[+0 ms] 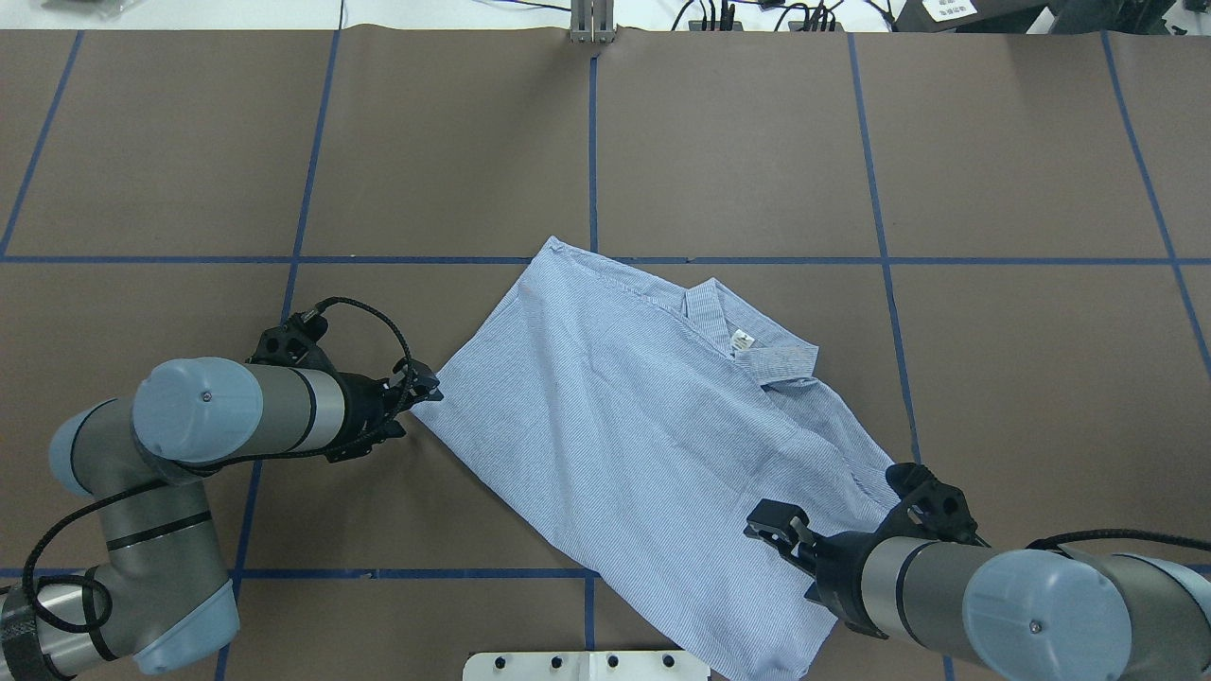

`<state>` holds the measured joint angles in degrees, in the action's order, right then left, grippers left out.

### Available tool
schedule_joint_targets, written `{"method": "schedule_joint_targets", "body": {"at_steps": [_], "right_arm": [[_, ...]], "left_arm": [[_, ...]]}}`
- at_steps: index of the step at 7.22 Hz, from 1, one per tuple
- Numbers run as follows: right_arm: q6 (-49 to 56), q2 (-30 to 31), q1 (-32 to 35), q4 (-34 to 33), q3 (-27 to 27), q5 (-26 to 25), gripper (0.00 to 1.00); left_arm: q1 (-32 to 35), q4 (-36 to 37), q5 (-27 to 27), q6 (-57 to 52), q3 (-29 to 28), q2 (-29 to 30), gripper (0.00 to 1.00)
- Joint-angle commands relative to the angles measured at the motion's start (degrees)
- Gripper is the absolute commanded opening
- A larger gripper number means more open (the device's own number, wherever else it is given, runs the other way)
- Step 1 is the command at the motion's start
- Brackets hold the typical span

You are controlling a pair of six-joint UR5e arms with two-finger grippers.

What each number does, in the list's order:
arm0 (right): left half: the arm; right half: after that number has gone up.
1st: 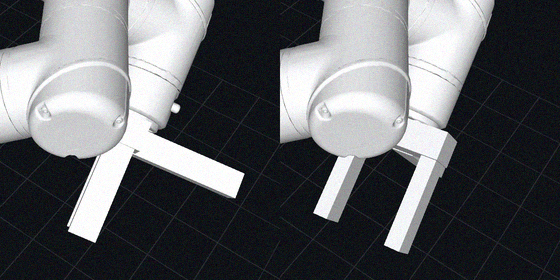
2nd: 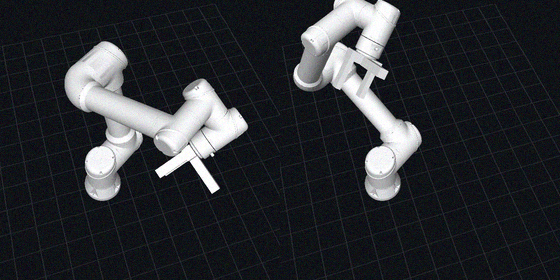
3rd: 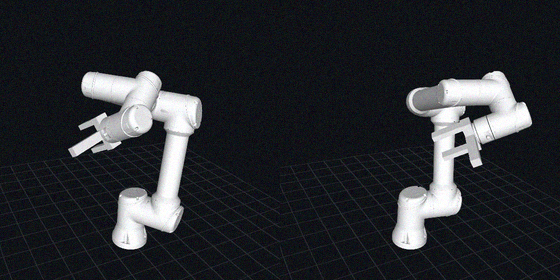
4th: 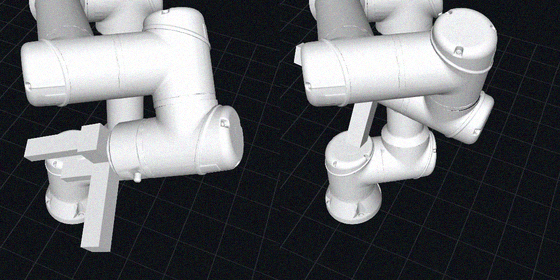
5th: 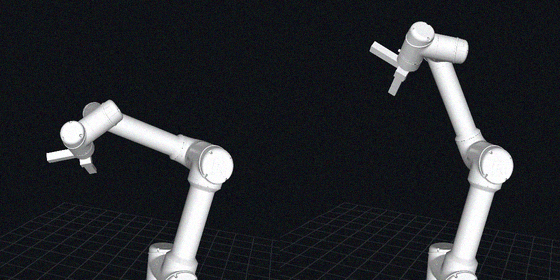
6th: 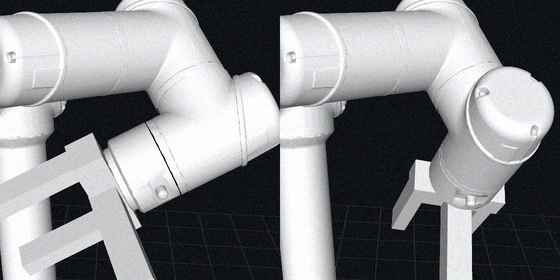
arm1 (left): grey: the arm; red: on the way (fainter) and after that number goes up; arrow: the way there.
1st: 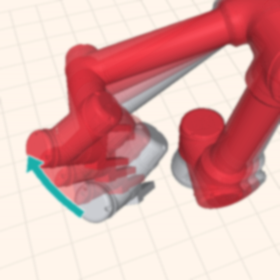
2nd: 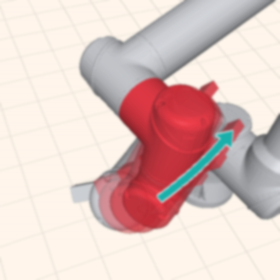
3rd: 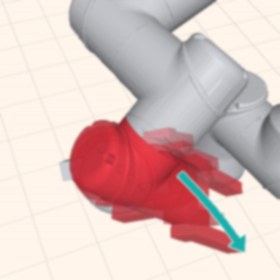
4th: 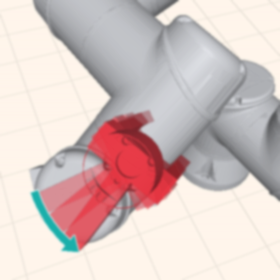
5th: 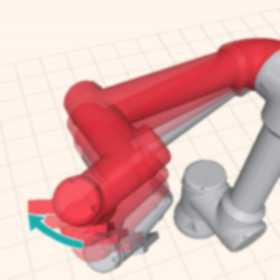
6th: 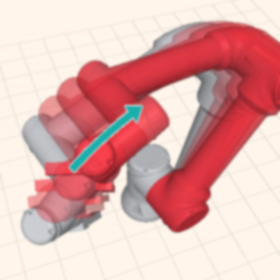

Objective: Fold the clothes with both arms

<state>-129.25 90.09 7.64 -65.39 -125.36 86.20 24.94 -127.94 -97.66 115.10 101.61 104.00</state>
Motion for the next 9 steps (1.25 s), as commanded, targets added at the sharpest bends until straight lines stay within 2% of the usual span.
{"method": "schedule_joint_targets", "body": {"at_steps": [1,3,5,6,7,9], "right_arm": [[0.14,0.26,2.55,-0.09,1.34,0.02,1.0],[0.14,0.44,2.91,-0.09,1.43,0.02,1.0],[0.14,0.35,2.99,-0.09,1.52,0.02,1.0],[0.14,0.35,3.26,-0.09,1.78,0.02,1.0],[0.14,0.35,3.35,-0.17,1.78,0.02,1.0],[0.14,0.17,3.7,-1.14,1.7,0.02,1.0]], "left_arm": [[-0.51,0.06,0.1,0.12,-0.45,1.11,0.67],[-0.86,0.06,0.19,0.82,-0.54,1.38,0.36],[-1.56,0.15,2.02,0.74,-2.55,3.13,0.36],[-1.56,0.15,2.12,0.83,-2.56,3.23,0.22],[-1.56,0.15,2.04,0.57,-2.47,3.14,0.0],[0.7,0.15,2.21,-2.49,-2.65,3.23,0.0]]}}
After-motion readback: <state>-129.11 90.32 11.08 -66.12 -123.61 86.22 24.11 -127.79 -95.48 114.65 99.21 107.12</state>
